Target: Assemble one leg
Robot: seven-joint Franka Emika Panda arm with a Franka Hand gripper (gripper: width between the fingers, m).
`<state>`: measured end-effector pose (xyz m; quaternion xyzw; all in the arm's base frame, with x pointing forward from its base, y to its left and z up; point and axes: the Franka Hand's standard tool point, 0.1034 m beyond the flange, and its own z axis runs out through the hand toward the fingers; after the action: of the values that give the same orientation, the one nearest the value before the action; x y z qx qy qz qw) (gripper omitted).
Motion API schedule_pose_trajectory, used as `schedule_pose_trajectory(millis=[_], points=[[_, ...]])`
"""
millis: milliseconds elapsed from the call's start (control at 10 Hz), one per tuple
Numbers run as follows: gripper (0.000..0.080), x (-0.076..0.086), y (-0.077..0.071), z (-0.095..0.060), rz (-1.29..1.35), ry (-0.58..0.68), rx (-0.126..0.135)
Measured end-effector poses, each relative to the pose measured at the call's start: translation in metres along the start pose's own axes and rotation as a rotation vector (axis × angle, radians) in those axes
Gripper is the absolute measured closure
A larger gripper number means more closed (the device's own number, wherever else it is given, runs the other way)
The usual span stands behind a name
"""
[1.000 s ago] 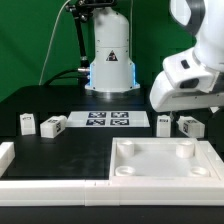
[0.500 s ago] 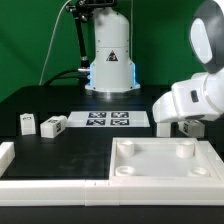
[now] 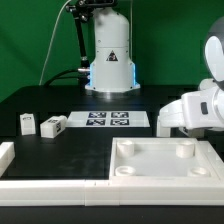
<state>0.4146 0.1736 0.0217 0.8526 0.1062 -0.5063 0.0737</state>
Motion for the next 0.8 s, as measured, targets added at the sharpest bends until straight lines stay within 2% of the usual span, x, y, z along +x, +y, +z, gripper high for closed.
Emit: schedule_pose_trajectory(millis=[400,800], points=[[0.015,0.012,-0.001,0.008,-0.007,0.043,0.008],[0.015,0.015,-0.002,0.01,-0.008,0.051,0.009]])
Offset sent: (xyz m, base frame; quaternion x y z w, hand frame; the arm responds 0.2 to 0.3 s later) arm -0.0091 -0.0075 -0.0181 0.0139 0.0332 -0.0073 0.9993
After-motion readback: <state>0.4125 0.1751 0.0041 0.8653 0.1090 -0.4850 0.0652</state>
